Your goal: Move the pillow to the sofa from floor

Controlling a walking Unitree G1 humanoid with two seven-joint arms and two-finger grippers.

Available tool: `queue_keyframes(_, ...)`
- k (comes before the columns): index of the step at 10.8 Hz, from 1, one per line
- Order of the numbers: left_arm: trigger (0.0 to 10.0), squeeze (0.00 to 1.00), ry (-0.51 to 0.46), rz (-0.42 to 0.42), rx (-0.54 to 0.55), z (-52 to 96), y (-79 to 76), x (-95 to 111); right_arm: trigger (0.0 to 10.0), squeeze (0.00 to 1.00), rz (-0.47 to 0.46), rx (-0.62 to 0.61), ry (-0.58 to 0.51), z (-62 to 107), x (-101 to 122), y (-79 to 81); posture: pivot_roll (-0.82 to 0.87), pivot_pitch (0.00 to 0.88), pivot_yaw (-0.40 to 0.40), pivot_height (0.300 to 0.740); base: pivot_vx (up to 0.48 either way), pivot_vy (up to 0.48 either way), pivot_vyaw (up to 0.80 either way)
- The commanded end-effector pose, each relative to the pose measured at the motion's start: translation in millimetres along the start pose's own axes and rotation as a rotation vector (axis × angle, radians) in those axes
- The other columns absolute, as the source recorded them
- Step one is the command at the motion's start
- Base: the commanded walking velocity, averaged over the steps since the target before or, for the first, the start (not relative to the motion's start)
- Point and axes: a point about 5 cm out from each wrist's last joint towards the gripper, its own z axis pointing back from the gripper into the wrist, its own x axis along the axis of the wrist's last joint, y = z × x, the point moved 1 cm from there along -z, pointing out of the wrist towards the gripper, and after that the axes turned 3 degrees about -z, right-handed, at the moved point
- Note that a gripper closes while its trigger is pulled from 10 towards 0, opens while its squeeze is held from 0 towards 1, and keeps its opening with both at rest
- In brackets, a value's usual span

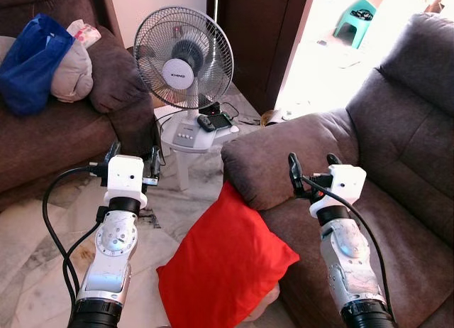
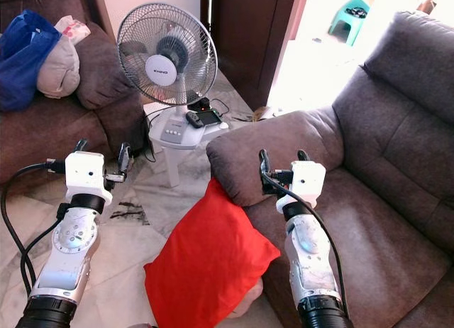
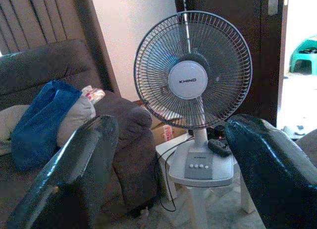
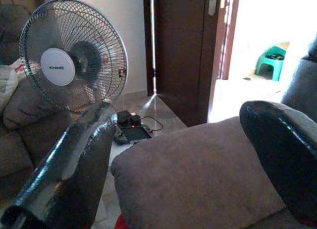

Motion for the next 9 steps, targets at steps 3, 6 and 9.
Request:
queue_keyframes(3, 10.0, 0.0, 0.009, 0.013, 0.0, -0.4, -0.2, 1.1, 10.0, 0.0, -0.001, 0.024, -0.015, -4.9, 7.0, 2.5, 0.06, 0.071, -0.101, 0.709, 0.0, 0.0, 0.0)
queue_keyframes(6, 10.0, 0.0, 0.011, 0.016, -0.007, -0.4, -2.1, 1.7, 10.0, 0.0, 0.012, 0.01, 0.0, -5.3, 5.6, -0.5, 0.06, 0.073, -0.1, 0.709, 0.0, 0.0, 0.0)
queue_keyframes(9, 10.0, 0.0, 0.012, 0.014, -0.003, -1.3, -0.8, 2.1, 10.0, 0.0, 0.009, 0.024, -0.008, -5.9, 6.8, 1.6, 0.06, 0.074, -0.1, 0.675, 0.0, 0.0, 0.0)
